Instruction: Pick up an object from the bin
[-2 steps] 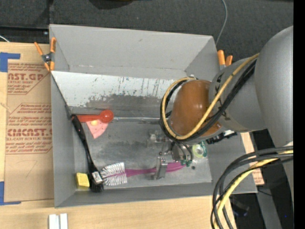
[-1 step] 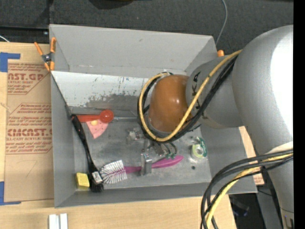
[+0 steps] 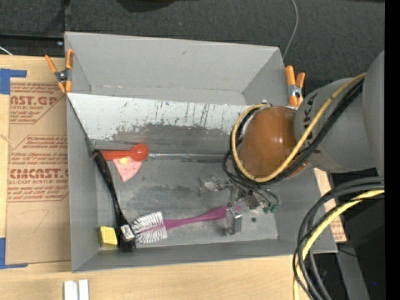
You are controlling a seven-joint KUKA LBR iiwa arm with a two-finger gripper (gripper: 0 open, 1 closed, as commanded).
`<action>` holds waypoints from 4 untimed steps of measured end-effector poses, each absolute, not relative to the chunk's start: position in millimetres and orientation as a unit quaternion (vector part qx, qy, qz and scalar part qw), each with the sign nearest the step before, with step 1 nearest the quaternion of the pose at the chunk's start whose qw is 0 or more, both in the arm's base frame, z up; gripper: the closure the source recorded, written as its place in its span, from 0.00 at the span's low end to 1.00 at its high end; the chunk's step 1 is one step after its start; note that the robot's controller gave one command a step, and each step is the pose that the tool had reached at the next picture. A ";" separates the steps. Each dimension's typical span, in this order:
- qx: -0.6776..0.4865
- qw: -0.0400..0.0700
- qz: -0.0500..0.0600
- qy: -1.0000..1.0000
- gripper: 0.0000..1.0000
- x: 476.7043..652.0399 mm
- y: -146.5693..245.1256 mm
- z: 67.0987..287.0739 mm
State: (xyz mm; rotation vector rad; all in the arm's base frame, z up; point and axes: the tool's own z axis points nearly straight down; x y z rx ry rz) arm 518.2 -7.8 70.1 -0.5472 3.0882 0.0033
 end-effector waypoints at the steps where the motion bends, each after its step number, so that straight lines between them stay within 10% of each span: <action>1: -0.090 0.004 0.005 0.996 1.00 491.4 115.7 69.6; 2: -0.090 0.004 0.005 0.996 1.00 491.5 115.7 69.6; 4: -0.093 0.006 0.005 0.996 1.00 490.2 113.6 214.0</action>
Offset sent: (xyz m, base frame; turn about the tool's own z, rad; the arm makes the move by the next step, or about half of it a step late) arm 0.0000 0.0000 0.0000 0.0000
